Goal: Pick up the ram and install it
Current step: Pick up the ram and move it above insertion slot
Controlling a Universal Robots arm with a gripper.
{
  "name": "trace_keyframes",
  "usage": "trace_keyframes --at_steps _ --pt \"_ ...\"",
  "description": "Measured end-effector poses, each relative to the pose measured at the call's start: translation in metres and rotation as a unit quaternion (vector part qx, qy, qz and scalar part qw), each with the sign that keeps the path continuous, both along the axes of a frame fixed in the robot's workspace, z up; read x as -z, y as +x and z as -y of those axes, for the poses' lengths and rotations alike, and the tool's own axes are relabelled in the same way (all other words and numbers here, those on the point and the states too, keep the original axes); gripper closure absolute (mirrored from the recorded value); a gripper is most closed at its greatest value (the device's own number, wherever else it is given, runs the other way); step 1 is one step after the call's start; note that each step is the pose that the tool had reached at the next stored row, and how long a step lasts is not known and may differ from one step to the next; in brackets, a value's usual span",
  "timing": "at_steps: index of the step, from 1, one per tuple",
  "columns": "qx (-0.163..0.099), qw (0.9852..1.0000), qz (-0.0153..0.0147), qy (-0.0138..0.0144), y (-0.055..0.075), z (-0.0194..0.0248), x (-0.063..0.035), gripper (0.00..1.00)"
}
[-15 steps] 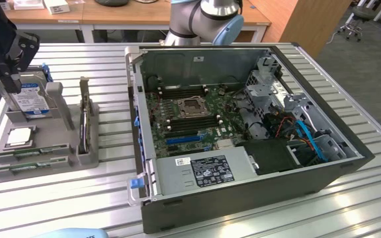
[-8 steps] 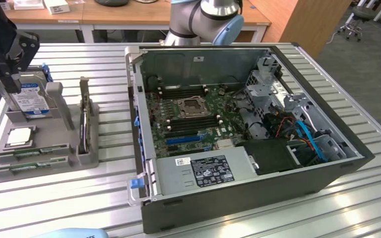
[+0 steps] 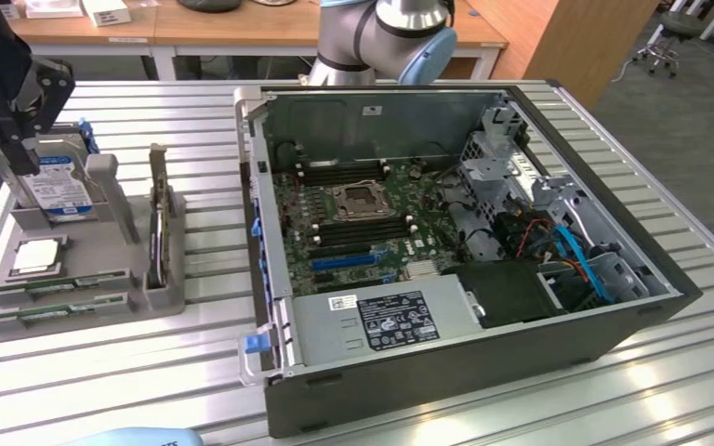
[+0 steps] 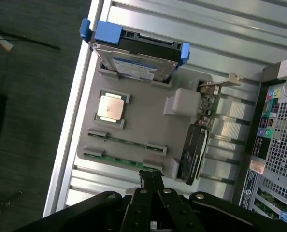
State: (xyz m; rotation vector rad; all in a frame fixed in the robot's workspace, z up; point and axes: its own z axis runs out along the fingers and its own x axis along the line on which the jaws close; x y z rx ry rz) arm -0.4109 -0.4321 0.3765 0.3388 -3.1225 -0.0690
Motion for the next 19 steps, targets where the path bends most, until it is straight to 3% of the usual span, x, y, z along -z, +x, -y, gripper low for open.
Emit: trace_keyframes --at_steps 10,19 --pt "-0.046 0.9989 0.0000 0.0000 0.0004 0.0000 0.0001 0.90" --pt "-0.091 0.9959 0.0000 0.0000 0.0007 0.0000 0.0003 0.90"
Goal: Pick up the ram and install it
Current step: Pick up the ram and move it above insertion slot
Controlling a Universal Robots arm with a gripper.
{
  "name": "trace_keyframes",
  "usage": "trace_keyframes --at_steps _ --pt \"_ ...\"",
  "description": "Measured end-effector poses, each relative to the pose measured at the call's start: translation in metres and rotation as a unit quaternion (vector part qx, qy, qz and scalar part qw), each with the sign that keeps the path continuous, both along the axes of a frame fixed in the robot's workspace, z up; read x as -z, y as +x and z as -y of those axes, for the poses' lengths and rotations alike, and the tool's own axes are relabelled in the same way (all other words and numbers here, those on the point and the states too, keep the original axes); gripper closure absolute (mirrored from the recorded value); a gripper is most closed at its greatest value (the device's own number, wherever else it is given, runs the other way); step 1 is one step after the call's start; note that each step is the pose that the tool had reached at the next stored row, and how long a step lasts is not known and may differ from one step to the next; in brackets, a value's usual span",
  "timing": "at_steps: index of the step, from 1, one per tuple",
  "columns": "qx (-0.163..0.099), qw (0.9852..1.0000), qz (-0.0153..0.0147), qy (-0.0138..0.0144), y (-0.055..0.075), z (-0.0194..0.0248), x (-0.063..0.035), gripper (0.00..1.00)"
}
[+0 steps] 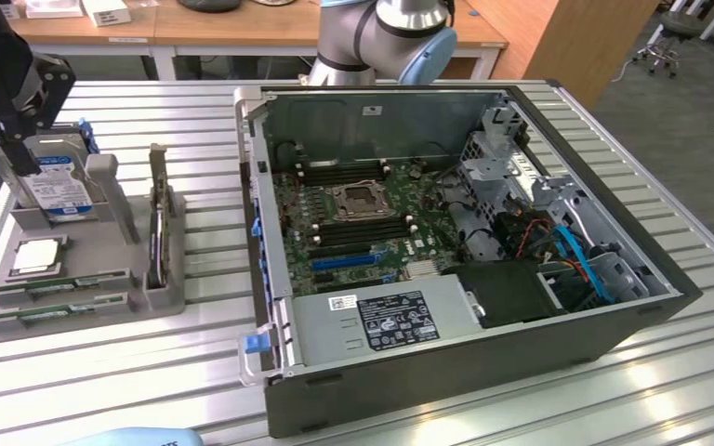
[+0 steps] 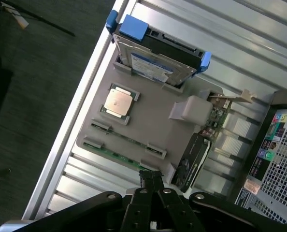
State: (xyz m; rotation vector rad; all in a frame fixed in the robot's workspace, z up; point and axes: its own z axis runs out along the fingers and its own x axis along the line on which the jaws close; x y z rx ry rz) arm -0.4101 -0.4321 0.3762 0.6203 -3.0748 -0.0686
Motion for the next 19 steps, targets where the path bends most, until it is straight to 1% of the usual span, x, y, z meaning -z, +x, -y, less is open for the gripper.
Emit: trace_keyframes --at_steps 5,10,15,19 --pt "-0.026 0.9997 0.0000 0.0000 0.0002 0.0000 0.0000 0.90" --pt "-0.052 0.9987 0.0000 0.0000 0.0004 0.0000 0.0001 0.90" --pt "-0.079 0.9969 0.0000 0.0000 0.0005 0.0000 0.0002 0.90" --pt "-0.100 0.9950 0.0000 0.0000 0.0006 0.0000 0.0002 0.90"
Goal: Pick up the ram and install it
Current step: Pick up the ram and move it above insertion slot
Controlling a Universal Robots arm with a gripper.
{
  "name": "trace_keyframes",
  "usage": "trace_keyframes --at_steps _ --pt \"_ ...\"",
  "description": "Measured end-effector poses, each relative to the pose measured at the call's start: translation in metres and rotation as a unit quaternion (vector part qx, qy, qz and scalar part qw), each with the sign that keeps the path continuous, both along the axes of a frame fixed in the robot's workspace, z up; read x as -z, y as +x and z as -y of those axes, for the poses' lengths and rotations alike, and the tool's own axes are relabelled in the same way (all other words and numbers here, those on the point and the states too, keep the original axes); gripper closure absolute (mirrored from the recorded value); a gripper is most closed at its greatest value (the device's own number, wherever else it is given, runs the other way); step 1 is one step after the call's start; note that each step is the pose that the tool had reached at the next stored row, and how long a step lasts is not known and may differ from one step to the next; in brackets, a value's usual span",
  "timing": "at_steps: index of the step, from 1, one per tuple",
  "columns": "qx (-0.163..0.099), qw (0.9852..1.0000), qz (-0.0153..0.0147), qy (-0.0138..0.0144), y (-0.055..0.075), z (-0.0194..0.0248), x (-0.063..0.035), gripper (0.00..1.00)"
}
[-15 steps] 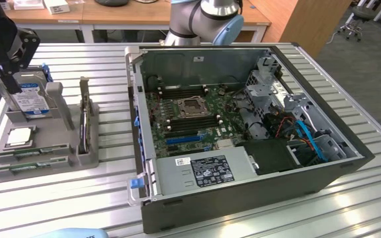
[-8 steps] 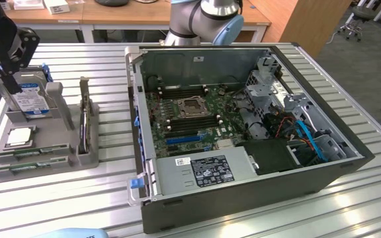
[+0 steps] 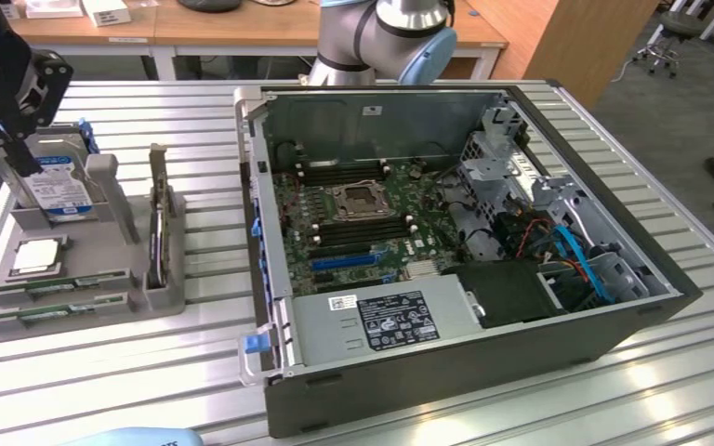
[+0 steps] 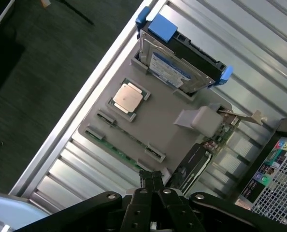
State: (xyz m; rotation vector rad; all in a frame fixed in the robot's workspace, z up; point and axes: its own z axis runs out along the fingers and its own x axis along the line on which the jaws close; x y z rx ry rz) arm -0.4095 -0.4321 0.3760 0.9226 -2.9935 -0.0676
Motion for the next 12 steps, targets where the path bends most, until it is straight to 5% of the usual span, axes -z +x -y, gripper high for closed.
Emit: trace_keyframes --at_steps 12 --pt "-0.069 0.9976 0.0000 0.0000 0.0004 0.0000 0.0001 0.90"
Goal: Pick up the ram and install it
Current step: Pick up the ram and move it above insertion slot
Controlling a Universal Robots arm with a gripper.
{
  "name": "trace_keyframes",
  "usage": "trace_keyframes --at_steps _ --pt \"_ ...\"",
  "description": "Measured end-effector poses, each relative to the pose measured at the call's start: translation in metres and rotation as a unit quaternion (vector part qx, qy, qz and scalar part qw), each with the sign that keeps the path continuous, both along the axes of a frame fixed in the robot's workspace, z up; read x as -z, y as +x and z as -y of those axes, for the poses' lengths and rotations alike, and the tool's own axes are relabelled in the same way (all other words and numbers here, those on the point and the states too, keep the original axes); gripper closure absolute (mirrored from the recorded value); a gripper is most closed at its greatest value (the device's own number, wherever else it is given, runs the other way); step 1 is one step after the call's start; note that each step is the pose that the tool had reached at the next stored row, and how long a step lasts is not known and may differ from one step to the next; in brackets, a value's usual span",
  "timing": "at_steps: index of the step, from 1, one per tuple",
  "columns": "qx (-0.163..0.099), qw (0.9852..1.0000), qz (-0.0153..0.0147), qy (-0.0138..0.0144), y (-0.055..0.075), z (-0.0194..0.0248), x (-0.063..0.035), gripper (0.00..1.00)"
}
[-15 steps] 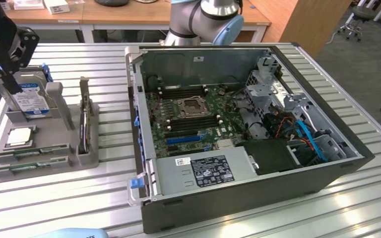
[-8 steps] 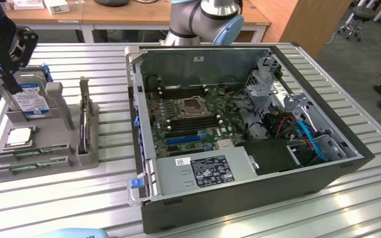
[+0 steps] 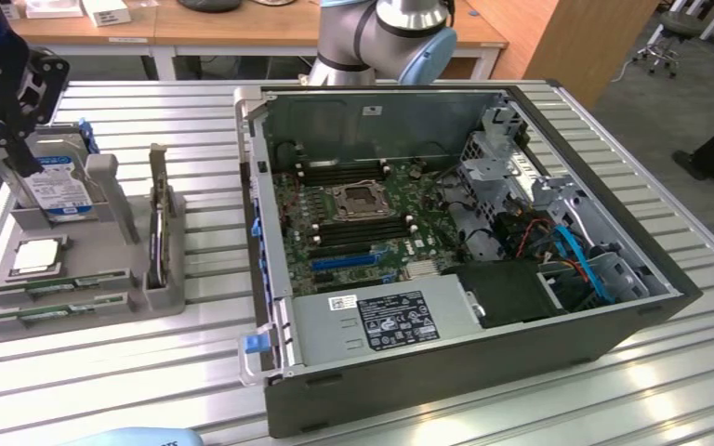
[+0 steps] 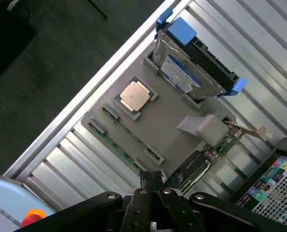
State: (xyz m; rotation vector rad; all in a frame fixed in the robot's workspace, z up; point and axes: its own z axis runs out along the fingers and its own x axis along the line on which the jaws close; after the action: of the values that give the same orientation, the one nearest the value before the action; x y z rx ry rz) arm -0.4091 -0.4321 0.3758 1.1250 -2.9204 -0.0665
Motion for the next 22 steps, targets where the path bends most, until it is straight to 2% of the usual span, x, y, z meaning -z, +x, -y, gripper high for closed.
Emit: trace_keyframes --at_steps 5,12,17,22 --pt "-0.028 0.9996 0.0000 0.0000 0.0002 0.0000 0.0000 0.90" --pt "-0.068 0.9977 0.0000 0.0000 0.0003 0.0000 0.0000 0.90" --pt "-0.096 0.9954 0.0000 0.0000 0.0004 0.0000 0.0001 0.90" --pt "-0.125 0.9922 0.0000 0.0000 0.0006 0.0000 0.0002 0.90"
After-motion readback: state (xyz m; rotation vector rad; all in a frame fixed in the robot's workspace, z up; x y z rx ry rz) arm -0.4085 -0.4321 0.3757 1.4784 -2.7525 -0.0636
